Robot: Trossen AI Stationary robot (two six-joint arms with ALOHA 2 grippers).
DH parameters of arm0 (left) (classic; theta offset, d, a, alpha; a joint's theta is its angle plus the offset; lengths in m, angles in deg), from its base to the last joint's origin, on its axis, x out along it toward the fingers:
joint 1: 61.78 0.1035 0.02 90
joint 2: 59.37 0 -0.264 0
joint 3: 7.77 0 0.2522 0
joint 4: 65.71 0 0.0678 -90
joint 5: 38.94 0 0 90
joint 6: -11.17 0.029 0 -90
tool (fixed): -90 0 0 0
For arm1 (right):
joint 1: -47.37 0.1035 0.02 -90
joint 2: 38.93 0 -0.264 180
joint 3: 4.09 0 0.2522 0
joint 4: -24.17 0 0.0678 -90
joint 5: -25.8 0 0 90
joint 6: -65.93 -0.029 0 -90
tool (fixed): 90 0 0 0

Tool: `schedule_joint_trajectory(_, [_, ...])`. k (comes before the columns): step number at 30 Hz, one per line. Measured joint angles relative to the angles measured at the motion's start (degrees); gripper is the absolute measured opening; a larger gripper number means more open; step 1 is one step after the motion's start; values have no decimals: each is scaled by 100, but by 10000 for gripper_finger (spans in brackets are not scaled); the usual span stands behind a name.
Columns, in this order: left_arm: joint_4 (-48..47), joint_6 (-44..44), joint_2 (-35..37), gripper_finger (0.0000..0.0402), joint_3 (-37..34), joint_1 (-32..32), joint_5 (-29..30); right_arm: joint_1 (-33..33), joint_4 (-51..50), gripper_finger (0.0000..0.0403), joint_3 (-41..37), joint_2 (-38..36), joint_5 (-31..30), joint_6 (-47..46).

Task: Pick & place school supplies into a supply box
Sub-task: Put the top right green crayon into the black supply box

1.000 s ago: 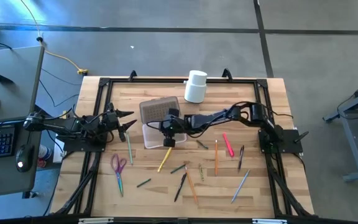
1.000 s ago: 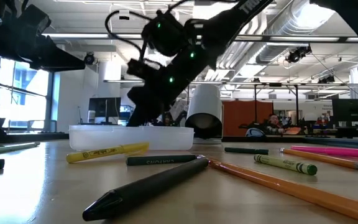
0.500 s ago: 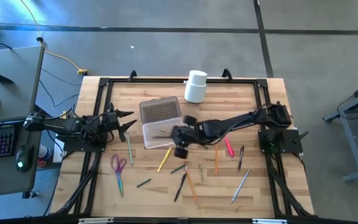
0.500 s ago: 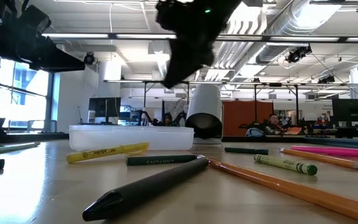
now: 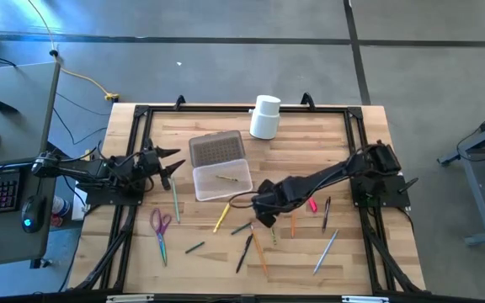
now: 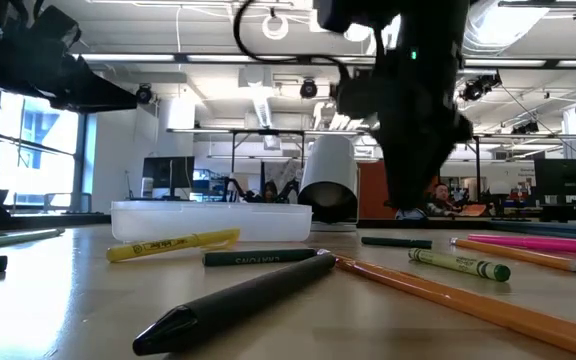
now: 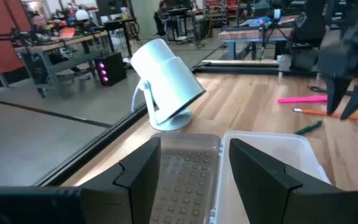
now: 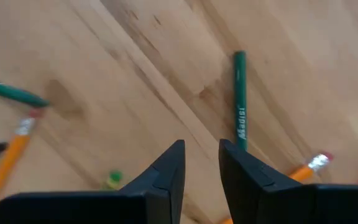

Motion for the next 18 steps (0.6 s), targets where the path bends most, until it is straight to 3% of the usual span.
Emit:
schedule_joint_trajectory(4, [284, 10, 0, 225, 0, 0, 297, -215, 175, 82, -381, 0, -14, 21])
schedule_joint_trajectory(13, [568, 400, 0, 225, 0, 0, 388, -493, 1072, 82, -816, -4, 289, 290])
schedule_joint_trajectory(18, [535, 384, 0, 225, 0, 0, 397, -481, 1122, 82, -819, -2, -45, 594])
